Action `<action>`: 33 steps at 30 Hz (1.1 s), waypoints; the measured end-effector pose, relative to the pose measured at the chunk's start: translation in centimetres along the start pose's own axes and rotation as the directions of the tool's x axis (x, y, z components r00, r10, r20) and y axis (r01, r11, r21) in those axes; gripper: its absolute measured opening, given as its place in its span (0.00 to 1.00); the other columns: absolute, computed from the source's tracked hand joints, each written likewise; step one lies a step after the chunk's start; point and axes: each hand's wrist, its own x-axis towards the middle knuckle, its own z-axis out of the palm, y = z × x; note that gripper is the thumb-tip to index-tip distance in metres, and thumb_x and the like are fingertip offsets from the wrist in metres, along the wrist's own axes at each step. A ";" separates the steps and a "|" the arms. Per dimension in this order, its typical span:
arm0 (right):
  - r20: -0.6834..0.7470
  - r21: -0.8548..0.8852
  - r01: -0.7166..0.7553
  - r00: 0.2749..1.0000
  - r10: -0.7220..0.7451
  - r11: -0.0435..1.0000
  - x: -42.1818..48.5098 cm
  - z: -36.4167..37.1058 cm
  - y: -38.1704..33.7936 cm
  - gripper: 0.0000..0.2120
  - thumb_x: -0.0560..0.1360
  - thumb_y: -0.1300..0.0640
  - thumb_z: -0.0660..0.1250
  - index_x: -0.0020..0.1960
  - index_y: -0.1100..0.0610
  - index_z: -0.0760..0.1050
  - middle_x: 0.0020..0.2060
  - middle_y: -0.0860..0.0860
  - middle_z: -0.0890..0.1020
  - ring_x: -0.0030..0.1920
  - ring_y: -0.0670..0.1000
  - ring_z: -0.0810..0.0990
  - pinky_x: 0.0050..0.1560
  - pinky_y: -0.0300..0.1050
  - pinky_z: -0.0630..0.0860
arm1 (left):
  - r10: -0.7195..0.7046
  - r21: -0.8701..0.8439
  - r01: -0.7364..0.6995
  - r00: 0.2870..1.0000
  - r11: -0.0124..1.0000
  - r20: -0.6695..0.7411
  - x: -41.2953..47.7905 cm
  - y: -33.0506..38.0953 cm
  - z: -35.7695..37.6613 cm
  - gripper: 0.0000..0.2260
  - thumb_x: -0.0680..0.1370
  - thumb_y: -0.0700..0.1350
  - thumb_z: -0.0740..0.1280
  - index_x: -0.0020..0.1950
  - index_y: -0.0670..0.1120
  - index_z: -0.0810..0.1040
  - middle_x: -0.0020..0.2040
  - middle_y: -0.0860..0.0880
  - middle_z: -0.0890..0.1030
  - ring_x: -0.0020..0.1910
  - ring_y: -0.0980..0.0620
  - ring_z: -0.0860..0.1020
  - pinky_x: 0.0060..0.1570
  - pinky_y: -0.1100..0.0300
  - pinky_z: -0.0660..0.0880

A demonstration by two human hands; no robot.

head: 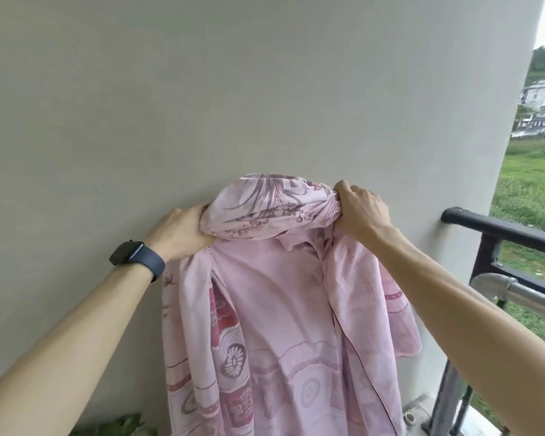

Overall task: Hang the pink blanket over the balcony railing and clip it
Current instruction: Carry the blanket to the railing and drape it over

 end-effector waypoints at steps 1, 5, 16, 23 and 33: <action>-0.003 -0.016 -0.020 1.000 0.020 1.000 0.4 -0.1 0.0 0.16 0.72 0.59 0.66 0.59 0.57 0.69 0.48 0.57 0.80 0.49 0.65 0.80 0.41 0.52 0.75 | -0.007 0.000 0.007 0.999 1.000 -0.044 0.3 0.0 0.1 0.15 0.71 0.52 0.67 0.57 0.55 0.74 0.53 0.42 0.83 0.51 0.35 0.80 0.46 0.50 0.78; 0.349 -0.144 -0.007 0.935 0.058 0.990 0.5 -0.8 0.5 0.10 0.72 0.57 0.65 0.52 0.58 0.76 0.48 0.59 0.81 0.44 0.62 0.82 0.38 0.50 0.77 | -0.029 0.129 0.015 0.994 0.992 0.106 0.1 0.6 1.9 0.08 0.71 0.51 0.65 0.49 0.51 0.75 0.50 0.41 0.82 0.48 0.36 0.80 0.42 0.51 0.78; 0.148 -0.290 -0.064 0.983 0.111 0.955 -0.8 0.3 3.8 0.20 0.71 0.42 0.72 0.57 0.53 0.75 0.52 0.56 0.80 0.60 0.62 0.76 0.44 0.51 0.70 | -0.025 -0.407 0.177 0.936 0.896 0.351 0.5 3.0 4.0 0.07 0.68 0.40 0.72 0.44 0.49 0.79 0.42 0.50 0.82 0.44 0.48 0.80 0.43 0.57 0.75; 0.158 -0.266 -0.210 0.953 0.257 0.941 0.1 1.2 5.6 0.11 0.74 0.61 0.67 0.57 0.59 0.76 0.51 0.60 0.81 0.53 0.64 0.81 0.41 0.49 0.72 | 0.010 -0.132 -0.005 0.999 0.991 0.039 2.4 6.2 4.6 0.17 0.69 0.48 0.70 0.56 0.51 0.71 0.49 0.44 0.82 0.48 0.38 0.79 0.42 0.53 0.73; -0.034 -0.006 -0.447 0.894 0.446 0.895 -3.1 -7.9 13.3 0.19 0.71 0.62 0.71 0.61 0.61 0.71 0.53 0.61 0.81 0.53 0.62 0.79 0.46 0.50 0.70 | 0.242 -0.254 -0.255 0.967 0.933 -0.081 2.1 18.8 1.0 0.21 0.71 0.51 0.68 0.62 0.55 0.69 0.49 0.50 0.80 0.42 0.43 0.74 0.42 0.54 0.71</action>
